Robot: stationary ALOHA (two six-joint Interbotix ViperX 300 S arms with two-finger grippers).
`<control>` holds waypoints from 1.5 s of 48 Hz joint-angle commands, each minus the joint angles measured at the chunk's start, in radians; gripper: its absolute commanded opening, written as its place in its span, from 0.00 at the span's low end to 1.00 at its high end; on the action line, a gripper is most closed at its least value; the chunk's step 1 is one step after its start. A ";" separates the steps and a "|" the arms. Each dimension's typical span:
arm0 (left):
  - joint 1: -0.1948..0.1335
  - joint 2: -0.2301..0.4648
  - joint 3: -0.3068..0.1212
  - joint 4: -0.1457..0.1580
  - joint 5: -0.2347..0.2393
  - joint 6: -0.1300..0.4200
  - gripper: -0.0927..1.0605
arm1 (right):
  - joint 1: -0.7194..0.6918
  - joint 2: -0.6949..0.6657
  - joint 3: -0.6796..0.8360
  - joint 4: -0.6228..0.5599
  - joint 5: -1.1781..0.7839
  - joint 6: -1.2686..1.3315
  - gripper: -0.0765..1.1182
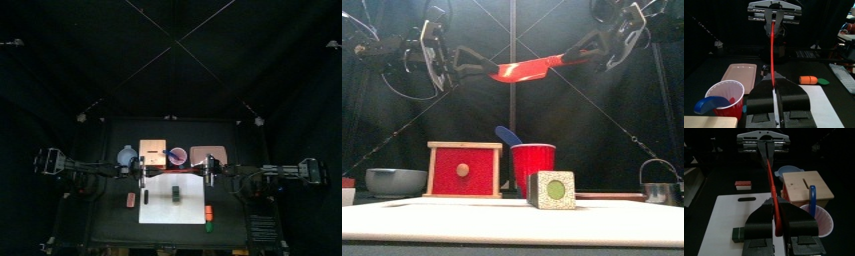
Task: Cut the sushi into 4 pieces with the knife
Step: Cut the sushi into 4 pieces
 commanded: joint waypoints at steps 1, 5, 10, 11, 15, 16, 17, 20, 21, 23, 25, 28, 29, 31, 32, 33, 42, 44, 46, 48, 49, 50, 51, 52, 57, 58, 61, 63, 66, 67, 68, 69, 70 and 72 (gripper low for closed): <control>0.000 0.008 -0.017 -0.003 -0.011 -0.003 0.15 | 0.011 0.025 0.008 0.031 -0.008 -0.002 0.13; -0.002 0.035 -0.011 -0.006 -0.014 -0.006 0.15 | 0.028 0.048 0.029 0.060 -0.002 -0.002 0.13; -0.023 0.083 -0.011 -0.048 -0.025 -0.006 0.15 | 0.054 0.072 0.048 0.092 0.000 -0.002 0.13; -0.029 0.095 -0.011 -0.061 -0.028 -0.006 0.15 | 0.063 0.078 0.052 0.101 0.000 -0.002 0.13; -0.057 0.140 -0.012 -0.127 -0.038 -0.002 0.15 | 0.081 0.100 0.058 0.123 0.000 -0.002 0.13; -0.063 0.152 -0.012 -0.143 -0.044 -0.002 0.15 | 0.086 0.106 0.058 0.126 0.002 -0.002 0.13; -0.069 0.163 -0.014 -0.158 -0.048 -0.002 0.15 | 0.089 0.110 0.058 0.127 0.002 -0.002 0.13; -0.086 0.195 -0.015 -0.198 -0.061 0.000 0.15 | 0.098 0.129 0.057 0.133 0.006 -0.002 0.13; -0.092 0.204 -0.015 -0.204 -0.066 0.000 0.15 | 0.101 0.133 0.057 0.133 0.008 -0.002 0.13; -0.103 0.222 -0.017 -0.213 -0.074 0.002 0.15 | 0.107 0.144 0.054 0.135 0.009 -0.002 0.13; -0.112 0.238 -0.018 -0.216 -0.081 0.002 0.15 | 0.114 0.156 0.054 0.137 0.009 -0.002 0.13; -0.129 0.262 -0.023 -0.218 -0.091 0.000 0.15 | 0.123 0.175 0.052 0.140 0.011 -0.002 0.13; -0.137 0.270 -0.026 -0.218 -0.091 0.000 0.15 | 0.126 0.181 0.051 0.140 0.011 -0.002 0.13; -0.146 0.281 -0.031 -0.218 -0.094 0.000 0.15 | 0.133 0.196 0.049 0.143 0.014 -0.002 0.13; -0.152 0.287 -0.034 -0.219 -0.094 0.000 0.15 | 0.135 0.199 0.049 0.143 0.014 -0.002 0.13; -0.155 0.293 -0.037 -0.221 -0.094 0.000 0.15 | 0.140 0.209 0.048 0.146 0.017 -0.002 0.13; -0.181 0.318 -0.051 -0.235 -0.094 -0.002 0.15 | 0.163 0.259 0.048 0.152 0.057 -0.002 0.13; -0.186 0.319 -0.051 -0.241 -0.094 -0.002 0.15 | 0.164 0.270 0.051 0.153 0.072 -0.002 0.13; -0.189 0.324 -0.051 -0.247 -0.094 -0.002 0.15 | 0.164 0.281 0.049 0.153 0.084 -0.002 0.13; -0.192 0.330 -0.049 -0.258 -0.091 -0.002 0.15 | 0.164 0.288 0.048 0.153 0.094 -0.002 0.13; -0.193 0.331 -0.049 -0.262 -0.089 -0.002 0.15 | 0.164 0.291 0.046 0.152 0.095 -0.002 0.13; -0.193 0.333 -0.049 -0.265 -0.089 -0.002 0.15 | 0.164 0.295 0.046 0.153 0.095 -0.002 0.13; -0.195 0.336 -0.049 -0.270 -0.089 -0.002 0.15 | 0.164 0.296 0.044 0.153 0.097 -0.002 0.13; -0.196 0.339 -0.049 -0.275 -0.089 -0.002 0.15 | 0.163 0.299 0.041 0.153 0.098 -0.003 0.13; -0.201 0.351 -0.051 -0.287 -0.089 -0.002 0.15 | 0.161 0.308 0.034 0.150 0.103 -0.003 0.13; -0.202 0.354 -0.051 -0.288 -0.089 -0.002 0.15 | 0.161 0.310 0.032 0.150 0.103 -0.003 0.13; -0.202 0.365 -0.052 -0.295 -0.089 -0.002 0.15 | 0.161 0.314 0.032 0.150 0.103 -0.003 0.13; -0.202 0.374 -0.052 -0.299 -0.089 -0.002 0.15 | 0.161 0.319 0.031 0.153 0.103 -0.003 0.13; -0.204 0.382 -0.054 -0.302 -0.089 -0.002 0.15 | 0.163 0.328 0.031 0.153 0.103 -0.003 0.13; -0.206 0.385 -0.055 -0.302 -0.089 -0.002 0.15 | 0.163 0.333 0.031 0.153 0.103 -0.002 0.13; -0.206 0.388 -0.057 -0.302 -0.089 -0.002 0.15 | 0.163 0.336 0.031 0.153 0.103 -0.002 0.13; -0.207 0.391 -0.058 -0.302 -0.087 -0.002 0.15 | 0.163 0.341 0.031 0.153 0.103 -0.002 0.13; -0.207 0.393 -0.060 -0.302 -0.087 -0.002 0.15 | 0.164 0.344 0.029 0.153 0.103 -0.002 0.13; -0.207 0.399 -0.063 -0.302 -0.086 -0.002 0.15 | 0.163 0.353 0.031 0.153 0.103 -0.003 0.13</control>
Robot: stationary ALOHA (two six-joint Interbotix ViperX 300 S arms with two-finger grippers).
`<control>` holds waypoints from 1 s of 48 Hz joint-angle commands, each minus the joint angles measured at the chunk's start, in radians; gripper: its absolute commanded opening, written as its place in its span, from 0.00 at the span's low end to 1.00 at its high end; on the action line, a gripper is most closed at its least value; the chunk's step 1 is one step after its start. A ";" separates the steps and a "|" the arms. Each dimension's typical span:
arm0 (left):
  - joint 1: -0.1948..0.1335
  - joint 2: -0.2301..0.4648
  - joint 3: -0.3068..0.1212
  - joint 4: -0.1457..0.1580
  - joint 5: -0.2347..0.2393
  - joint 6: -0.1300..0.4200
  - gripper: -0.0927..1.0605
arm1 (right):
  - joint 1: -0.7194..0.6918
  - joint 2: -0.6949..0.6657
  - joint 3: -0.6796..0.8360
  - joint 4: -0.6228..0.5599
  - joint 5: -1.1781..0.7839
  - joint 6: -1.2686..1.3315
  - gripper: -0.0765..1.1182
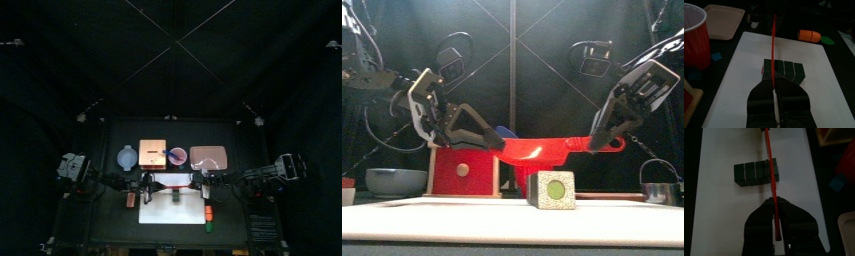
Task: Cut the sushi into 4 pieces with the knife
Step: Cut the sushi into 4 pieces
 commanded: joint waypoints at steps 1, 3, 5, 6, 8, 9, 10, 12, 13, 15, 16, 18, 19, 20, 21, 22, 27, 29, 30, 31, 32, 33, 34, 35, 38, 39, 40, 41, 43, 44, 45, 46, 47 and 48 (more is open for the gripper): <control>0.002 0.006 -0.031 -0.006 -0.008 -0.003 0.15 | 0.000 0.011 -0.021 0.003 -0.005 0.000 0.13; 0.000 0.012 -0.034 -0.006 -0.006 -0.003 0.15 | -0.002 0.020 -0.021 0.003 -0.005 0.000 0.13; 0.002 0.018 -0.037 -0.006 -0.005 -0.003 0.15 | -0.002 0.028 -0.021 0.003 -0.005 0.000 0.13; 0.000 0.021 -0.037 -0.006 -0.005 -0.003 0.15 | -0.002 0.034 -0.021 0.003 -0.005 0.000 0.13; 0.002 0.034 -0.038 -0.006 -0.003 -0.003 0.15 | -0.003 0.041 -0.021 0.003 -0.005 0.000 0.13; 0.002 0.037 -0.040 -0.008 -0.003 -0.003 0.15 | -0.003 0.046 -0.021 0.003 -0.005 0.000 0.13; 0.002 0.040 -0.040 -0.006 -0.003 -0.003 0.15 | -0.003 0.049 -0.021 0.003 -0.005 0.000 0.13; 0.002 0.049 -0.043 -0.006 -0.002 -0.003 0.15 | -0.005 0.055 -0.023 0.003 -0.005 0.000 0.13; 0.002 0.052 -0.044 -0.008 -0.002 -0.003 0.15 | -0.005 0.058 -0.023 0.003 -0.005 0.000 0.13; 0.002 0.060 -0.046 -0.008 -0.003 -0.003 0.15 | -0.005 0.061 -0.023 0.003 -0.005 0.000 0.13; 0.002 0.061 -0.048 -0.006 -0.003 -0.003 0.15 | -0.005 0.063 -0.023 0.003 -0.005 0.000 0.13; 0.002 0.063 -0.049 -0.006 -0.002 -0.003 0.15 | -0.005 0.063 -0.025 0.003 -0.005 0.000 0.13; 0.002 0.063 -0.049 -0.006 -0.002 -0.003 0.15 | -0.005 0.063 -0.026 0.003 -0.005 0.000 0.13; 0.002 0.061 -0.049 -0.006 -0.002 -0.003 0.15 | -0.005 0.063 -0.028 0.003 -0.005 0.000 0.13; 0.002 0.058 -0.049 -0.006 -0.003 -0.002 0.15 | -0.005 0.061 -0.029 0.003 -0.005 0.000 0.13; 0.000 0.055 -0.049 -0.006 -0.002 -0.002 0.15 | -0.003 0.058 -0.031 0.002 -0.005 0.000 0.13; -0.002 0.035 -0.048 -0.005 -0.002 -0.002 0.15 | 0.002 0.041 -0.043 0.000 -0.005 0.000 0.13; -0.006 0.026 -0.046 -0.006 -0.002 0.000 0.15 | 0.003 0.035 -0.048 0.000 -0.005 0.000 0.13; -0.008 0.023 -0.044 -0.005 -0.002 0.000 0.15 | 0.003 0.034 -0.049 0.000 -0.005 0.000 0.13; -0.009 0.021 -0.043 -0.005 -0.002 0.000 0.15 | 0.006 0.031 -0.051 0.000 -0.005 0.000 0.13; -0.011 0.018 -0.043 -0.005 -0.002 0.000 0.15 | 0.008 0.028 -0.052 0.000 -0.005 0.000 0.13; -0.011 0.018 -0.041 -0.005 -0.002 0.000 0.15 | 0.011 0.025 -0.054 0.000 -0.005 0.000 0.13; -0.011 0.015 -0.041 -0.005 -0.002 0.000 0.15 | 0.014 0.021 -0.057 -0.002 -0.005 0.000 0.13; -0.012 0.015 -0.040 -0.005 -0.002 0.000 0.15 | 0.015 0.020 -0.058 -0.002 -0.005 0.000 0.13; -0.012 0.017 -0.038 -0.006 -0.002 0.000 0.15 | 0.021 0.014 -0.061 -0.002 -0.005 0.000 0.13; -0.014 0.017 -0.038 -0.006 -0.002 0.000 0.15 | 0.025 0.011 -0.061 -0.002 -0.005 0.000 0.13; -0.014 0.018 -0.038 -0.006 -0.002 0.000 0.15 | 0.025 0.011 -0.063 -0.002 -0.005 0.000 0.13; -0.014 0.020 -0.037 -0.006 -0.002 0.000 0.15 | 0.026 0.011 -0.063 -0.002 -0.005 0.000 0.13; -0.015 0.021 -0.038 -0.006 0.000 0.000 0.15 | 0.028 0.011 -0.061 0.000 -0.005 0.000 0.13; -0.015 0.021 -0.038 -0.006 0.000 0.000 0.15 | 0.029 0.011 -0.061 0.000 -0.005 0.000 0.13; -0.015 0.025 -0.040 -0.006 0.000 -0.002 0.15 | 0.029 0.011 -0.060 0.000 -0.005 0.000 0.13; -0.015 0.026 -0.040 -0.006 0.003 -0.002 0.15 | 0.029 0.011 -0.060 0.002 -0.005 0.000 0.13; -0.015 0.029 -0.041 -0.006 0.005 -0.002 0.15 | 0.029 0.012 -0.058 0.002 -0.005 0.000 0.13; -0.015 0.031 -0.041 -0.006 0.006 0.000 0.15 | 0.029 0.014 -0.057 0.002 -0.005 0.000 0.13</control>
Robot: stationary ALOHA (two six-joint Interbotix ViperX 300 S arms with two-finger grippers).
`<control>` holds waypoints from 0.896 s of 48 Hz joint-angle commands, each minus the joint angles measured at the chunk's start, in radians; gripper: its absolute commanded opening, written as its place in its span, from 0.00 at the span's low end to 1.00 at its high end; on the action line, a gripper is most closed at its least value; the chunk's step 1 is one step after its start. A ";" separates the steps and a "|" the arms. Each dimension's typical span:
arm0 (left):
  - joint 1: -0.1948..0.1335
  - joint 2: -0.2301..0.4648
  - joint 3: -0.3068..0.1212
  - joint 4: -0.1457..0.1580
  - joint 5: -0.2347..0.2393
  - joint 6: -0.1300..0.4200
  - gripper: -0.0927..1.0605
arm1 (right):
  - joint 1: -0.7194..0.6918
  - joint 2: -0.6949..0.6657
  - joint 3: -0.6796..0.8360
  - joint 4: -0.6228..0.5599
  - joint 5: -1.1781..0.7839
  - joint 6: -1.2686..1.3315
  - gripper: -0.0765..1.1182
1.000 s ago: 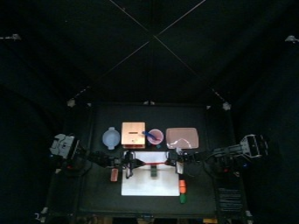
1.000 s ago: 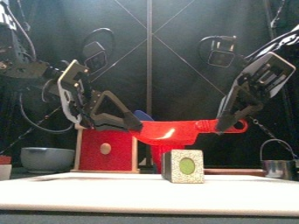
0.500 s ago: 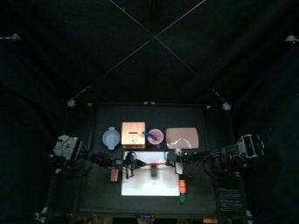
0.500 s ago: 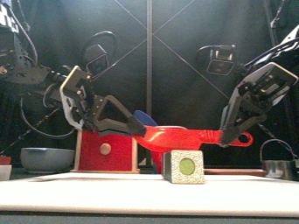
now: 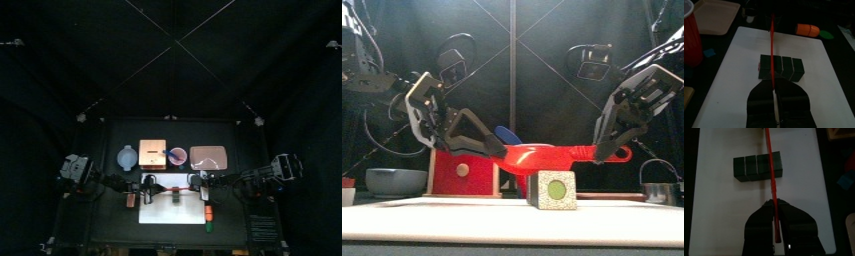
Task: Cut the sushi into 4 pieces with the knife
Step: Cut the sushi into 4 pieces
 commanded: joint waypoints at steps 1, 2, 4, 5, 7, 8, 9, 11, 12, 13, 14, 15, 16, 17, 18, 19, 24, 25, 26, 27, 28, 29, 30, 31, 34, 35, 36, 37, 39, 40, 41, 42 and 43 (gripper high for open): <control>0.005 0.000 -0.023 -0.003 0.000 -0.002 0.15 | 0.005 -0.025 -0.035 0.002 -0.009 0.002 0.13; 0.005 0.002 -0.023 -0.003 0.002 -0.002 0.15 | 0.005 -0.021 -0.035 0.002 -0.009 0.002 0.13; 0.005 0.009 -0.025 -0.003 0.005 -0.002 0.15 | 0.003 -0.015 -0.032 0.002 -0.009 0.002 0.13; 0.005 0.012 -0.026 -0.003 0.006 -0.002 0.15 | 0.003 -0.011 -0.032 0.002 -0.009 0.002 0.13; 0.005 0.020 -0.028 -0.005 0.009 -0.002 0.15 | 0.002 -0.002 -0.032 0.002 -0.012 0.002 0.13; 0.005 0.028 -0.029 -0.006 0.011 -0.002 0.15 | 0.002 0.006 -0.032 0.002 -0.014 0.002 0.13; 0.006 0.032 -0.031 -0.006 0.014 -0.002 0.15 | 0.000 0.014 -0.032 0.003 -0.014 0.002 0.13; 0.005 0.044 -0.034 -0.009 0.018 -0.002 0.15 | 0.000 0.028 -0.035 0.003 -0.015 0.002 0.13; 0.006 0.052 -0.035 -0.012 0.021 -0.002 0.15 | 0.000 0.035 -0.037 0.003 -0.015 0.002 0.13; 0.008 0.060 -0.037 -0.014 0.025 -0.002 0.15 | 0.000 0.043 -0.038 0.002 -0.017 0.002 0.13; 0.011 0.067 -0.038 -0.017 0.029 -0.002 0.15 | -0.002 0.051 -0.038 0.003 -0.017 0.002 0.13; 0.012 0.077 -0.040 -0.020 0.034 -0.002 0.15 | -0.002 0.060 -0.038 0.002 -0.020 0.002 0.13; 0.012 0.084 -0.041 -0.025 0.038 -0.002 0.15 | -0.003 0.069 -0.038 0.003 -0.020 0.002 0.13; 0.014 0.092 -0.043 -0.026 0.041 -0.002 0.15 | -0.003 0.084 -0.038 0.003 -0.023 0.002 0.13; 0.015 0.100 -0.046 -0.031 0.044 -0.002 0.15 | -0.003 0.094 -0.038 0.003 -0.023 0.002 0.13; 0.015 0.109 -0.048 -0.034 0.049 0.000 0.15 | -0.003 0.104 -0.038 0.003 -0.023 0.002 0.13; 0.023 0.144 -0.057 -0.038 0.052 0.003 0.15 | -0.008 0.150 -0.043 0.008 -0.025 0.003 0.13; 0.026 0.147 -0.058 -0.037 0.052 0.005 0.15 | -0.012 0.156 -0.044 0.009 -0.026 0.003 0.13; 0.029 0.152 -0.060 -0.037 0.054 0.006 0.15 | -0.015 0.164 -0.044 0.011 -0.026 0.002 0.13; 0.032 0.153 -0.063 -0.038 0.055 0.008 0.15 | -0.021 0.169 -0.046 0.014 -0.025 0.003 0.13; 0.034 0.155 -0.064 -0.038 0.054 0.009 0.15 | -0.025 0.173 -0.048 0.014 -0.026 0.003 0.13; 0.038 0.155 -0.066 -0.038 0.055 0.012 0.15 | -0.026 0.176 -0.048 0.015 -0.026 0.002 0.13; 0.041 0.155 -0.066 -0.038 0.055 0.015 0.15 | -0.031 0.179 -0.051 0.015 -0.025 0.002 0.13; 0.046 0.155 -0.067 -0.038 0.055 0.017 0.15 | -0.035 0.181 -0.051 0.014 -0.026 0.002 0.13; 0.058 0.146 -0.067 -0.037 0.057 0.034 0.15 | -0.041 0.181 -0.052 0.011 -0.026 -0.002 0.13; 0.063 0.143 -0.067 -0.037 0.057 0.040 0.15 | -0.046 0.179 -0.052 0.011 -0.026 -0.002 0.13; 0.067 0.140 -0.066 -0.038 0.058 0.048 0.15 | -0.049 0.176 -0.052 0.012 -0.025 -0.003 0.13; 0.071 0.137 -0.064 -0.038 0.060 0.055 0.15 | -0.054 0.173 -0.052 0.011 -0.025 -0.005 0.13; 0.080 0.126 -0.061 -0.038 0.064 0.074 0.15 | -0.063 0.169 -0.054 0.011 -0.021 -0.005 0.13; 0.084 0.121 -0.061 -0.038 0.069 0.083 0.15 | -0.067 0.166 -0.054 0.011 -0.020 -0.005 0.13; 0.089 0.117 -0.061 -0.038 0.074 0.091 0.15 | -0.071 0.163 -0.054 0.011 -0.018 -0.005 0.13; 0.092 0.112 -0.060 -0.038 0.080 0.098 0.15 | -0.078 0.156 -0.054 0.011 -0.018 -0.008 0.13; 0.095 0.106 -0.061 -0.038 0.084 0.104 0.15 | -0.080 0.150 -0.054 0.009 -0.018 -0.008 0.13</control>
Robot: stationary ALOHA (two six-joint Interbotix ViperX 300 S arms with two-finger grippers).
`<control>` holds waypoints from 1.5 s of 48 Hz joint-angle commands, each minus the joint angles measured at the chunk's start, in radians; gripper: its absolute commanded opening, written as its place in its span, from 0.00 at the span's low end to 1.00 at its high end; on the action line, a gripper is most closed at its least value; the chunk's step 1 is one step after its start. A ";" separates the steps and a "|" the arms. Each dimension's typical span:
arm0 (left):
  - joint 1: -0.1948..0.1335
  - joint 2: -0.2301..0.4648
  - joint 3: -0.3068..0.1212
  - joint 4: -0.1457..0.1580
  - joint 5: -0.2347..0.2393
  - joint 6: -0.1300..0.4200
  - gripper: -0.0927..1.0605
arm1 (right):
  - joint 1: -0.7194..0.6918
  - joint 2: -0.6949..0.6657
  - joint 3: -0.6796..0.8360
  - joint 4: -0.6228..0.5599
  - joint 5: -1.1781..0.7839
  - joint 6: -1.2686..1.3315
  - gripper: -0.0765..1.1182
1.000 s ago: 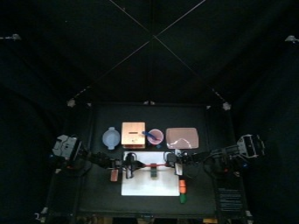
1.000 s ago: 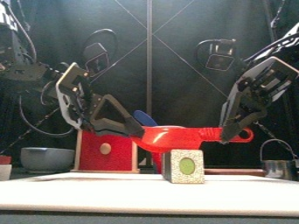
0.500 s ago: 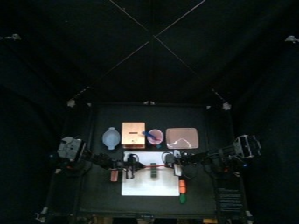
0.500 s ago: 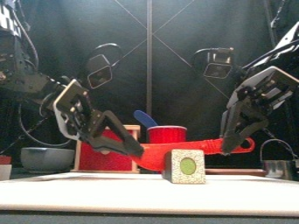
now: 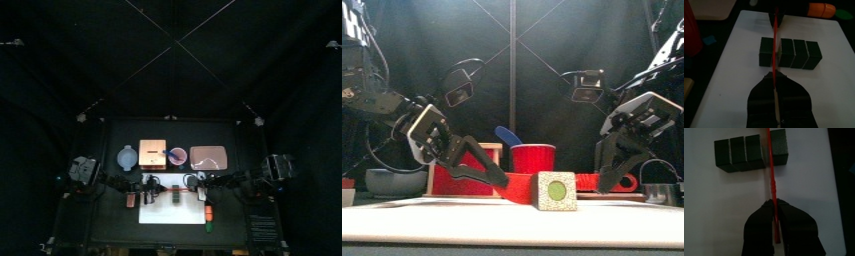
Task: Cut the sushi into 4 pieces with the knife
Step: Cut the sushi into 4 pieces
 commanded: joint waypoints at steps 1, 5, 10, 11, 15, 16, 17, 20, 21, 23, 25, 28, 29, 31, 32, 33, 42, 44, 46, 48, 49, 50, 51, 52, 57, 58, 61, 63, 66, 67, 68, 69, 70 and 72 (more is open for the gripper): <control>0.063 -0.020 -0.023 -0.009 0.032 0.031 0.15 | -0.032 -0.009 -0.032 -0.002 -0.011 -0.006 0.13; 0.069 -0.044 -0.023 -0.009 0.049 0.057 0.15 | -0.034 -0.028 -0.035 -0.005 -0.009 -0.008 0.13; 0.069 -0.069 -0.026 -0.009 0.058 0.071 0.15 | -0.028 -0.058 -0.035 -0.006 -0.005 -0.008 0.13; 0.067 -0.077 -0.026 -0.009 0.058 0.072 0.15 | -0.028 -0.066 -0.035 -0.006 -0.002 -0.008 0.13; 0.054 -0.109 -0.028 -0.008 0.058 0.074 0.15 | -0.017 -0.101 -0.035 -0.006 0.012 -0.006 0.13; 0.048 -0.118 -0.028 -0.008 0.058 0.074 0.15 | -0.008 -0.118 -0.035 -0.006 0.020 -0.005 0.13; 0.038 -0.124 -0.029 -0.008 0.058 0.075 0.15 | 0.000 -0.130 -0.035 -0.006 0.025 -0.005 0.13; 0.017 -0.153 -0.031 -0.008 0.058 0.077 0.15 | 0.023 -0.166 -0.035 -0.003 0.035 -0.005 0.13; 0.011 -0.160 -0.031 -0.008 0.058 0.080 0.15 | 0.029 -0.176 -0.035 -0.003 0.037 -0.005 0.13; 0.000 -0.173 -0.032 -0.006 0.058 0.080 0.15 | 0.041 -0.198 -0.035 -0.003 0.037 0.000 0.13; -0.008 -0.186 -0.032 -0.006 0.058 0.081 0.15 | 0.054 -0.216 -0.034 -0.002 0.037 0.003 0.13; -0.020 -0.201 -0.032 -0.006 0.058 0.083 0.15 | 0.069 -0.241 -0.031 0.002 0.038 0.005 0.13; -0.023 -0.206 -0.032 -0.006 0.058 0.083 0.15 | 0.072 -0.245 -0.029 0.003 0.038 0.005 0.13; -0.032 -0.210 -0.034 -0.006 0.058 0.083 0.15 | 0.078 -0.252 -0.026 0.006 0.038 0.005 0.13; -0.035 -0.212 -0.034 -0.006 0.058 0.083 0.15 | 0.081 -0.252 -0.026 0.009 0.038 0.005 0.13; -0.038 -0.213 -0.035 -0.008 0.058 0.081 0.15 | 0.084 -0.253 -0.025 0.009 0.038 0.005 0.13; -0.066 -0.201 -0.048 -0.008 0.058 0.081 0.15 | 0.100 -0.233 -0.023 0.021 0.035 0.005 0.13; -0.067 -0.193 -0.048 -0.008 0.058 0.081 0.15 | 0.100 -0.225 -0.023 0.023 0.034 0.005 0.13; -0.067 -0.189 -0.046 -0.008 0.058 0.080 0.15 | 0.100 -0.215 -0.023 0.026 0.031 0.005 0.13; -0.067 -0.179 -0.046 -0.008 0.058 0.080 0.15 | 0.100 -0.201 -0.026 0.026 0.028 0.005 0.13; -0.067 -0.173 -0.046 -0.009 0.058 0.080 0.15 | 0.100 -0.196 -0.026 0.026 0.028 0.003 0.13; -0.067 -0.166 -0.046 -0.009 0.058 0.080 0.15 | 0.100 -0.190 -0.028 0.026 0.028 0.003 0.13; -0.067 -0.161 -0.046 -0.009 0.058 0.080 0.15 | 0.100 -0.184 -0.029 0.026 0.028 0.003 0.13; -0.067 -0.155 -0.046 -0.011 0.058 0.081 0.15 | 0.098 -0.176 -0.029 0.026 0.028 0.003 0.13; -0.061 -0.127 -0.046 -0.020 0.058 0.081 0.15 | 0.094 -0.144 -0.034 0.023 0.028 0.003 0.13; -0.061 -0.123 -0.046 -0.023 0.058 0.081 0.15 | 0.092 -0.140 -0.034 0.023 0.028 0.003 0.13; -0.060 -0.114 -0.046 -0.028 0.058 0.083 0.15 | 0.094 -0.130 -0.037 0.021 0.028 0.003 0.13; -0.060 -0.110 -0.046 -0.031 0.058 0.083 0.15 | 0.092 -0.127 -0.038 0.020 0.028 0.003 0.13; -0.060 -0.112 -0.044 -0.032 0.058 0.084 0.15 | 0.092 -0.129 -0.041 0.018 0.028 0.000 0.13; -0.060 -0.115 -0.046 -0.031 0.058 0.084 0.15 | 0.094 -0.130 -0.041 0.018 0.028 -0.002 0.13; -0.060 -0.117 -0.044 -0.031 0.058 0.086 0.15 | 0.092 -0.133 -0.043 0.018 0.028 -0.003 0.13; -0.060 -0.120 -0.043 -0.032 0.058 0.086 0.15 | 0.092 -0.135 -0.043 0.018 0.028 -0.005 0.13; -0.058 -0.124 -0.043 -0.032 0.058 0.086 0.15 | 0.094 -0.138 -0.043 0.018 0.028 -0.005 0.13; -0.060 -0.130 -0.041 -0.031 0.058 0.087 0.15 | 0.092 -0.143 -0.044 0.018 0.028 -0.006 0.13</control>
